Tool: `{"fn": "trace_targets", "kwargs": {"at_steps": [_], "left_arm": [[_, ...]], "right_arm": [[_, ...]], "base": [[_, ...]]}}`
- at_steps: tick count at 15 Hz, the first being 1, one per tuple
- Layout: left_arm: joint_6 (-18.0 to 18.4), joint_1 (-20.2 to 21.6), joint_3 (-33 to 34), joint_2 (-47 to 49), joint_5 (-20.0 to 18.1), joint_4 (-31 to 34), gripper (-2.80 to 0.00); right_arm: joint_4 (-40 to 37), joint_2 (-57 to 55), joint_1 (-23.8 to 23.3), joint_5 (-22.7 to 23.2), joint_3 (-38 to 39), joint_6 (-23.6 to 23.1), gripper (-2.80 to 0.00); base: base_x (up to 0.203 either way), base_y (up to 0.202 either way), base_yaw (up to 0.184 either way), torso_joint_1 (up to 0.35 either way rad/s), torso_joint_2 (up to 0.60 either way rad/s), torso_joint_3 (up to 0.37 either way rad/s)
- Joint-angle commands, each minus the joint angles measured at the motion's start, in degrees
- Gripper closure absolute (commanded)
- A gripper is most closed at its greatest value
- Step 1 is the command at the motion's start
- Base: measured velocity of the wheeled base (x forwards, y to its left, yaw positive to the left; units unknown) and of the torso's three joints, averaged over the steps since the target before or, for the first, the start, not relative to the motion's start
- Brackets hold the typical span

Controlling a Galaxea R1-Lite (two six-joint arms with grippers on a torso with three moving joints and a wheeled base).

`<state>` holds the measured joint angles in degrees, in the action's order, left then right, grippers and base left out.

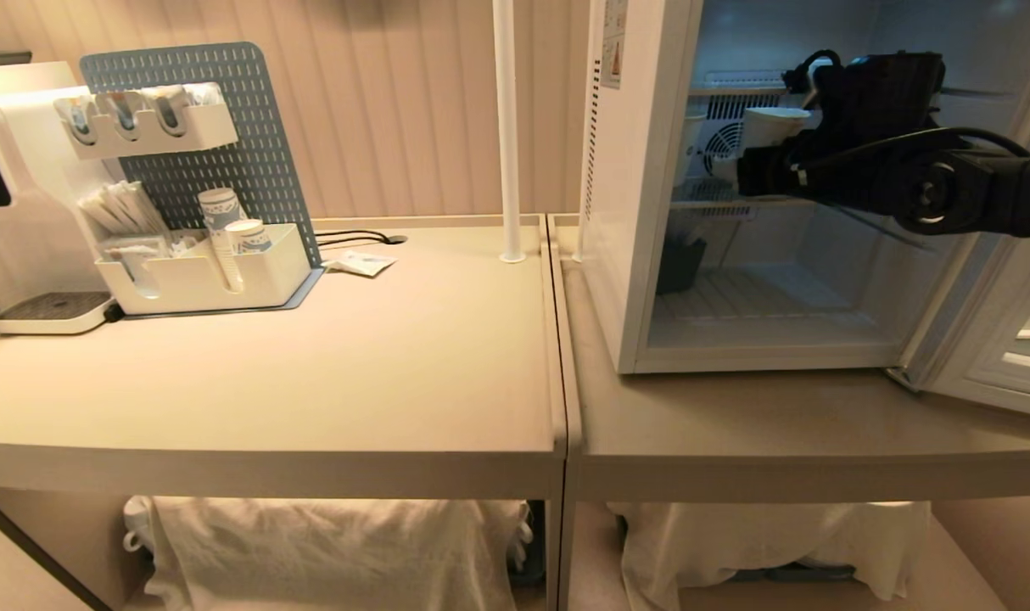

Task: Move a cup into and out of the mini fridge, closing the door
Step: Put the paper cup in the freezer

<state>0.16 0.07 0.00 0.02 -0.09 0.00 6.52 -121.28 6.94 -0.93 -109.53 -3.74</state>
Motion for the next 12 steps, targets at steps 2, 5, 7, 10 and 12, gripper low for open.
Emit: {"fn": "trace_targets", "kwargs": {"at_steps": [2, 5, 7, 10, 12], "left_arm": [[-0.1, 0.0, 0.0, 0.0, 0.0, 0.0, 0.00], [0.0, 0.0, 0.0, 0.0, 0.0, 0.0, 0.00], [0.0, 0.0, 0.0, 0.0, 0.0, 0.0, 0.00], [0.0, 0.0, 0.0, 0.0, 0.0, 0.0, 0.00], [0.0, 0.0, 0.0, 0.0, 0.0, 0.0, 0.00]], "right_arm": [[0.3, 2.0, 0.0, -0.3, 0.1, -1.7, -2.80], [0.2, 4.5, 0.0, 0.1, 2.6, -1.8, -2.80], [-2.0, 7.1, 0.0, 1.3, 4.4, -1.8, -2.80], [-7.8, 12.7, -0.1, 3.6, 9.8, -2.2, -2.80], [-11.1, 16.7, -0.2, 3.6, 14.2, -2.4, -2.80]], "base": [[0.000, 0.000, 0.000, 0.000, 0.00, 0.000], [0.000, 0.000, 0.000, 0.000, 0.00, 0.000], [0.000, 0.000, 0.000, 0.000, 0.00, 0.000], [0.000, 0.000, 0.000, 0.000, 0.00, 0.000], [0.000, 0.000, 0.000, 0.000, 0.00, 0.000]]}}
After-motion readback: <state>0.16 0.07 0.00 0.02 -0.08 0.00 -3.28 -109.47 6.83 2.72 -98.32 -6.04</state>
